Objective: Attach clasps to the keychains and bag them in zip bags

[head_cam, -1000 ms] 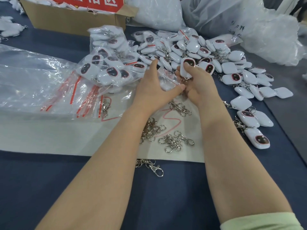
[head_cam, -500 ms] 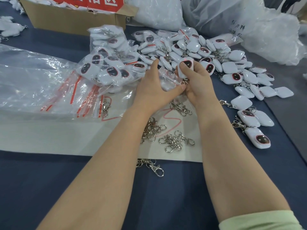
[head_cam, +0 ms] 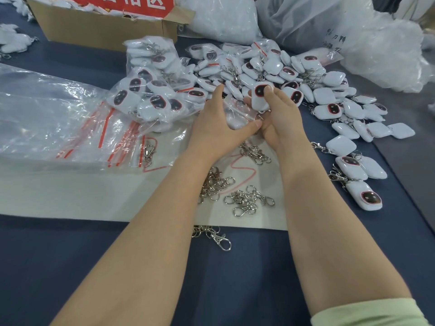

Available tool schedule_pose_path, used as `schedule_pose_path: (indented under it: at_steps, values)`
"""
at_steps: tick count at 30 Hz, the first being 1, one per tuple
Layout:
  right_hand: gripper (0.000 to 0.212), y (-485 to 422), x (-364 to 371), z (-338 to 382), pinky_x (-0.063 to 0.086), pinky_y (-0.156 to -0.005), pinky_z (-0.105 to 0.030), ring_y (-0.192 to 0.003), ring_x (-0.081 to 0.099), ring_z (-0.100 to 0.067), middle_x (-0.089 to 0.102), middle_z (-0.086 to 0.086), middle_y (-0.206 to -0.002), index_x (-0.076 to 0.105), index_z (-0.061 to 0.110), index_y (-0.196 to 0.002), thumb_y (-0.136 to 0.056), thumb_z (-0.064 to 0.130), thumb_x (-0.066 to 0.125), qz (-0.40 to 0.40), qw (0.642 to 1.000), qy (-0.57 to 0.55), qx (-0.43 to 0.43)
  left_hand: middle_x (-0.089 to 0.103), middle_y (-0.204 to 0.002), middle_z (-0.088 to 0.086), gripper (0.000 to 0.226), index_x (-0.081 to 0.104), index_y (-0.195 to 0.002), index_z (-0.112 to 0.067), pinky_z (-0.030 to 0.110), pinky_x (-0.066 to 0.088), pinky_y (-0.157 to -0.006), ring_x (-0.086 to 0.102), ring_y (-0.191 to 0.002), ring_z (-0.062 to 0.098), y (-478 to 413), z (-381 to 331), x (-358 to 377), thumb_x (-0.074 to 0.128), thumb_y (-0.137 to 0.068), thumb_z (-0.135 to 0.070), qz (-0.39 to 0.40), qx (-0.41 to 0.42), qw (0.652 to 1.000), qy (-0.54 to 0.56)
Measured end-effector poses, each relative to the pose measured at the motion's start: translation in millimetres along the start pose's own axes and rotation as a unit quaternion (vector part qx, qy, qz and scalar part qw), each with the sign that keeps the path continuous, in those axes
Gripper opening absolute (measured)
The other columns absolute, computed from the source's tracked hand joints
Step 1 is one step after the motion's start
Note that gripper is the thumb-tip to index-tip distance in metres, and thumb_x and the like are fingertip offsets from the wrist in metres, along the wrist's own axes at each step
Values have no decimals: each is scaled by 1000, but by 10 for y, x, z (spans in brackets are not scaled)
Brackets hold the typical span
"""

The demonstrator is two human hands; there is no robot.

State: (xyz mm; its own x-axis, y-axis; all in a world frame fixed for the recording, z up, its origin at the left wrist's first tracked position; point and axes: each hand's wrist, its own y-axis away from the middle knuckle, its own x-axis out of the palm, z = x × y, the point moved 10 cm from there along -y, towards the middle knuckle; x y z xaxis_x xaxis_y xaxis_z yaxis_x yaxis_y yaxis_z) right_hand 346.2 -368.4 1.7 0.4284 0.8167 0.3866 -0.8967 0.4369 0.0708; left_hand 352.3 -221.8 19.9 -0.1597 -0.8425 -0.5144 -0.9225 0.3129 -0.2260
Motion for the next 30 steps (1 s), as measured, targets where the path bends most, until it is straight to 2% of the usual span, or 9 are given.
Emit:
schedule_pose_path:
  at_steps: [2,6,11,16,18,21,25,28,30]
  values:
    - [18,7,19,-10,56,-86,-42,-71,70,-21,69,-10,-83,59,2,-96,-102,10,44,2,1000,-18,10,31,-152,-2,103,14,-151,-22,27,27,-105,33,-138,15,1,-1,-1,72,-73,-55,0,0,1000,1]
    - [16,39,95,-6,48,-101,-48,-84,66,-22,65,-13,-93,58,-2,-103,-99,-3,43,33,998,47,2,31,-152,-2,103,14,-151,-23,23,26,-101,34,-137,15,0,0,0,72,-72,-57,0,-1,1000,-2]
    - [21,34,89,63,52,-97,-44,-84,70,-16,67,-13,-95,53,-7,-117,-99,-2,44,19,996,84,-33,31,-152,-2,103,14,-150,-22,24,26,-102,33,-137,15,4,-8,-4,72,-72,-55,0,-1,1000,2]
    - [22,11,68,122,56,-90,-40,-87,71,-20,66,-16,-107,49,-3,-120,-99,5,47,-6,992,114,-50,29,-153,-3,102,13,-151,-24,23,25,-98,32,-138,16,6,-4,4,72,-73,-55,7,-5,1000,5]
    - [21,13,95,187,57,-86,-32,-92,68,-22,62,-13,-108,50,-2,-118,-99,9,50,-2,989,138,-58,29,-153,-3,103,12,-151,-24,24,26,-98,32,-138,16,5,0,13,72,-73,-55,10,-9,1000,9]
    - [24,34,185,358,53,-80,-25,-92,60,-14,60,-1,-100,57,6,-117,-95,17,57,5,961,261,-92,28,-154,-3,103,12,-151,-24,29,28,-105,31,-139,15,2,2,9,72,-73,-55,12,-13,1000,14]
    - [22,108,348,532,54,-68,-23,-67,57,-8,58,0,-86,57,15,-109,-90,23,65,10,936,333,-117,28,-154,-3,105,11,-151,-24,30,28,-107,32,-139,16,-5,5,20,74,-73,-54,17,-17,1000,16]
    - [27,140,393,464,60,-74,-32,-59,63,-11,57,-3,-87,50,13,-105,-86,16,69,21,940,332,-69,33,-151,-1,106,9,-151,-24,29,31,-107,39,-134,16,-12,14,33,73,-73,-54,18,-24,999,21]
    - [23,140,405,436,58,-77,-34,-64,66,-15,62,-2,-78,54,11,-95,-83,19,72,35,902,428,-51,37,-149,3,107,8,-151,-24,30,34,-107,43,-131,16,-22,24,45,73,-73,-54,22,-31,999,22]
